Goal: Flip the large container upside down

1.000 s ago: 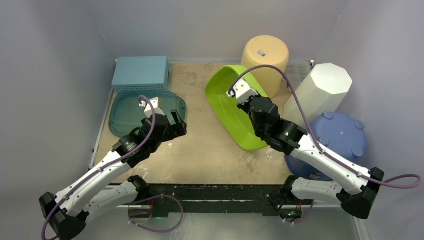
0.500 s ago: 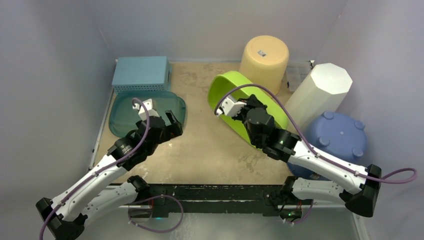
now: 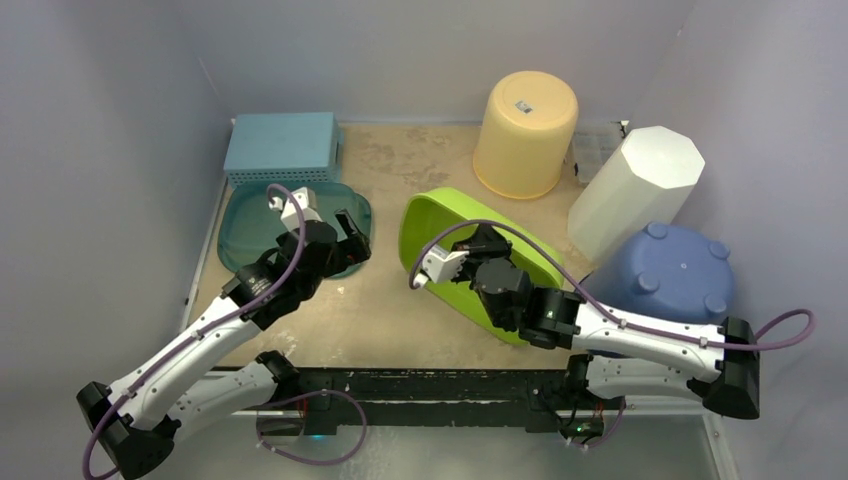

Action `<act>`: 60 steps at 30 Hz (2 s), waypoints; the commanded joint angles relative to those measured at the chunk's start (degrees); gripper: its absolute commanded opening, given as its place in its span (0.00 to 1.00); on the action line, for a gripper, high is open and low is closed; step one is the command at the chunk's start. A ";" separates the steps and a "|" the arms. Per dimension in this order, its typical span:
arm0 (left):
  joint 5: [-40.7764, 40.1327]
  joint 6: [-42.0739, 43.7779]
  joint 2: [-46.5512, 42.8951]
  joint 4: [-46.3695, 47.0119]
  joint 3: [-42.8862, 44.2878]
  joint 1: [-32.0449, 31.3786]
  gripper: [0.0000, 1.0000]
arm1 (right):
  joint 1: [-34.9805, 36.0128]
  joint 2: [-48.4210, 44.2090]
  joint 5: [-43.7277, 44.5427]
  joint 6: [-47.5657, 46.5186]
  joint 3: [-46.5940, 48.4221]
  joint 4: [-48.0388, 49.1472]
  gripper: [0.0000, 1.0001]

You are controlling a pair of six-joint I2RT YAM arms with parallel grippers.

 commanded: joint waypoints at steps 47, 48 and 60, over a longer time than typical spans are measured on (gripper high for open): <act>-7.49 -3.78 -4.39 -5.24 2.36 0.07 0.98 | 1.00 3.09 1.48 -15.05 -7.25 29.64 0.00; -7.34 -3.70 -4.18 -5.24 2.45 0.09 0.98 | -1.20 3.89 0.34 -16.91 -6.81 31.92 0.00; -8.04 -2.26 -5.13 -6.66 2.70 0.11 0.98 | -6.30 8.16 -5.81 -29.59 -5.06 39.58 0.00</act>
